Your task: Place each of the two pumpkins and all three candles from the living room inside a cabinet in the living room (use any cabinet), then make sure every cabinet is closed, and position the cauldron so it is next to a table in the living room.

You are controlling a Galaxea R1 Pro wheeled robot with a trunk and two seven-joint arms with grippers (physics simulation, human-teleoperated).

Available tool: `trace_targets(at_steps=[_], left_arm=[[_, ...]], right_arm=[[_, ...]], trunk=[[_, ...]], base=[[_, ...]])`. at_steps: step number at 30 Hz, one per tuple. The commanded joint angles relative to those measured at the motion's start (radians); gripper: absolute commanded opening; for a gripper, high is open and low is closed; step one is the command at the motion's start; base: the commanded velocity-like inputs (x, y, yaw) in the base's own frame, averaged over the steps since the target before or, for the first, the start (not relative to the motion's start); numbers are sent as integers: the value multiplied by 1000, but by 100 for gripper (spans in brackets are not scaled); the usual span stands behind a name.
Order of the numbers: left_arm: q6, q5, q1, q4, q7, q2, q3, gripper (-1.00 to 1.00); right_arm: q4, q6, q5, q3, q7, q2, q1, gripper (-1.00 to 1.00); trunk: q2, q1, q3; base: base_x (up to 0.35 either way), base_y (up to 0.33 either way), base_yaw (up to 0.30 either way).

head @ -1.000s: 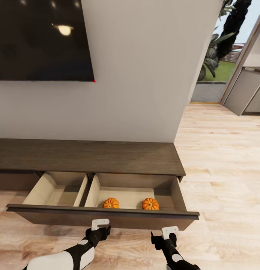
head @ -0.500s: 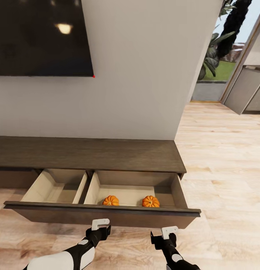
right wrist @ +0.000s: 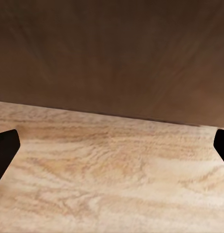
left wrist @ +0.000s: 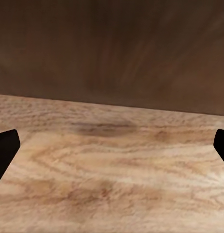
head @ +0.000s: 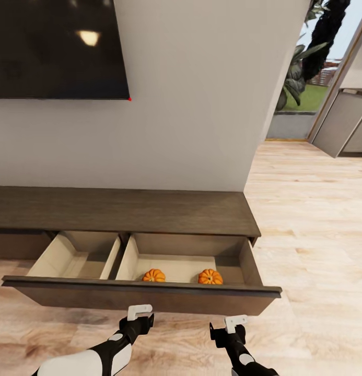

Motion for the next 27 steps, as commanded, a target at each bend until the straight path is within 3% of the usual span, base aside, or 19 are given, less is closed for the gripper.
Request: trace_targets(at_steps=[1, 5, 12, 27], left_arm=[[0, 0, 0, 0, 0, 0, 0, 100], [0, 0, 0, 0, 0, -1, 0, 100], [0, 0, 0, -2, 0, -1, 1, 100], [0, 0, 0, -4, 0, -1, 1, 100]], right_arm=[[0, 0, 0, 0, 0, 0, 0, 100], [0, 1, 0, 0, 0, -1, 0, 100], [-1, -1, 0, -1, 0, -3, 0, 100], [-2, 0, -5, -3, 0, -3, 0, 100]], trunk=[[-7, 4, -3], [-35, 19, -16], [-35, 19, -16], [-35, 19, -16]], base=[[0, 0, 0], [0, 0, 0], [20, 0, 0], [314, 0, 0]])
